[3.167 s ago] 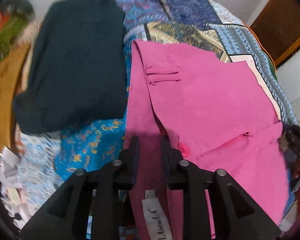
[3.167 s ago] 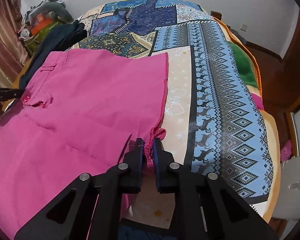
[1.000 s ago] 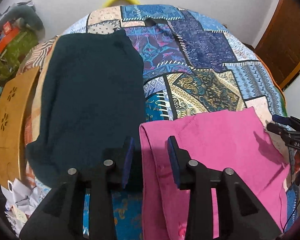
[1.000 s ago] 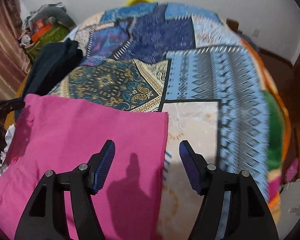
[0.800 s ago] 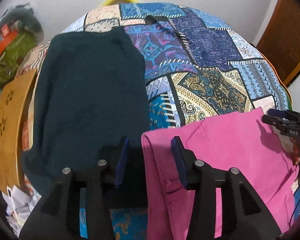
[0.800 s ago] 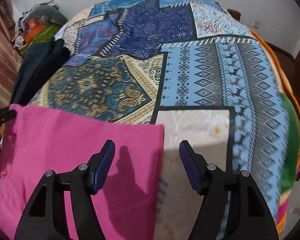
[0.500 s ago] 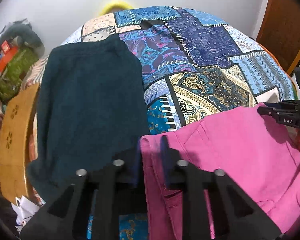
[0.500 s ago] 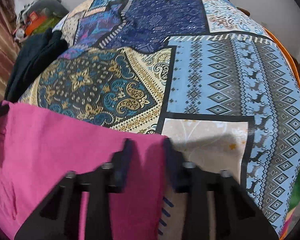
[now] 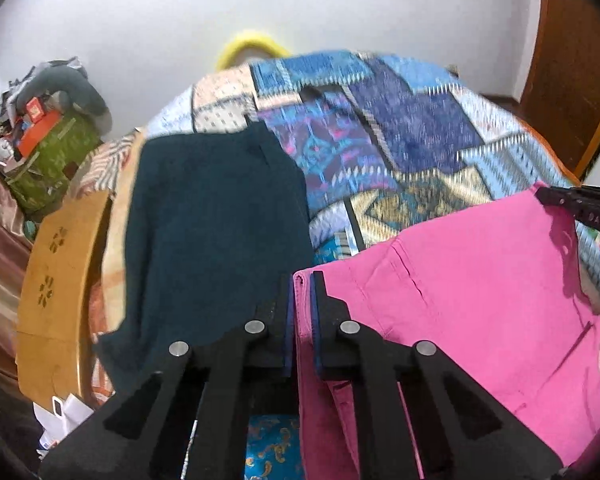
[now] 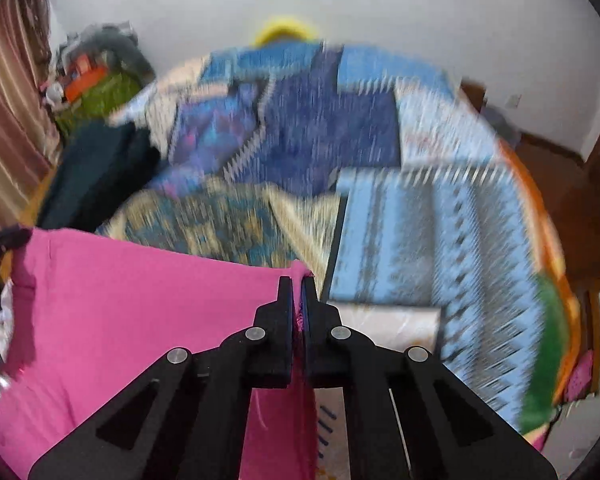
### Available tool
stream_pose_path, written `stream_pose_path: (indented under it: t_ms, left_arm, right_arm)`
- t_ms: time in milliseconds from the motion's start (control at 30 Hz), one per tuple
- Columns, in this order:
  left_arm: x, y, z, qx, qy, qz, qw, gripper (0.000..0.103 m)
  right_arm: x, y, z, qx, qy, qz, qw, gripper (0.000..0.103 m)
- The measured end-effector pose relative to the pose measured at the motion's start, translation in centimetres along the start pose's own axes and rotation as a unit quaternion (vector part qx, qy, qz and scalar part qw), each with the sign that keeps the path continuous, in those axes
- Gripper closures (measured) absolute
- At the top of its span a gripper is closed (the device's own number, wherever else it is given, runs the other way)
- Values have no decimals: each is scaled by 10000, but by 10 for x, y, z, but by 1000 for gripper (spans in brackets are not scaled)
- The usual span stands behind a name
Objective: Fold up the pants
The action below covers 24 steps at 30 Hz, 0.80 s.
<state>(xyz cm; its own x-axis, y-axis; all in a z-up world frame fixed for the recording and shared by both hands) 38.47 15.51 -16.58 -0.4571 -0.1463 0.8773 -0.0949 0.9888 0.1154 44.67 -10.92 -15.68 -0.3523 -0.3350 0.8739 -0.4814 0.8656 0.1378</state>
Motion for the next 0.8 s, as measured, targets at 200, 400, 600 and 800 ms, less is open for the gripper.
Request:
stream_pose_path:
  t_ms: [200, 400, 600, 800]
  left_arm:
    - [47, 9, -8, 152, -353, 47, 9993, 96]
    - [72, 11, 7, 254, -368, 198, 9988, 96]
    - [96, 0, 35, 113, -421, 230, 9988, 96]
    - [115, -4, 68, 121, -488, 369, 9981, 96]
  right_arm:
    - [66, 17, -19, 27, -654, -68, 9978, 100]
    - [104, 33, -3, 131, -803, -114, 9966, 100]
    - [122, 42, 33, 106, -753, -123, 9970, 100]
    - [139, 35, 67, -300, -801, -307, 9959, 100]
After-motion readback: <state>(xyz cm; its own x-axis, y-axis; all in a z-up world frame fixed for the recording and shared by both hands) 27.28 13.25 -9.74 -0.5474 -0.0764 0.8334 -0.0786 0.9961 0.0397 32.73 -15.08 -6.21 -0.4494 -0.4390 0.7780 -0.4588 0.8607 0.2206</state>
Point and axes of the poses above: each gripper's, at about its wrist camera, not at the fingertips, and x roughly against the way its jaws point, y to its left, z to its underside, the point moved 1 cm from there along -x, roughly the way its jaws point, and after that the axes turned 9 degrees about y, right-handed, at the moved point
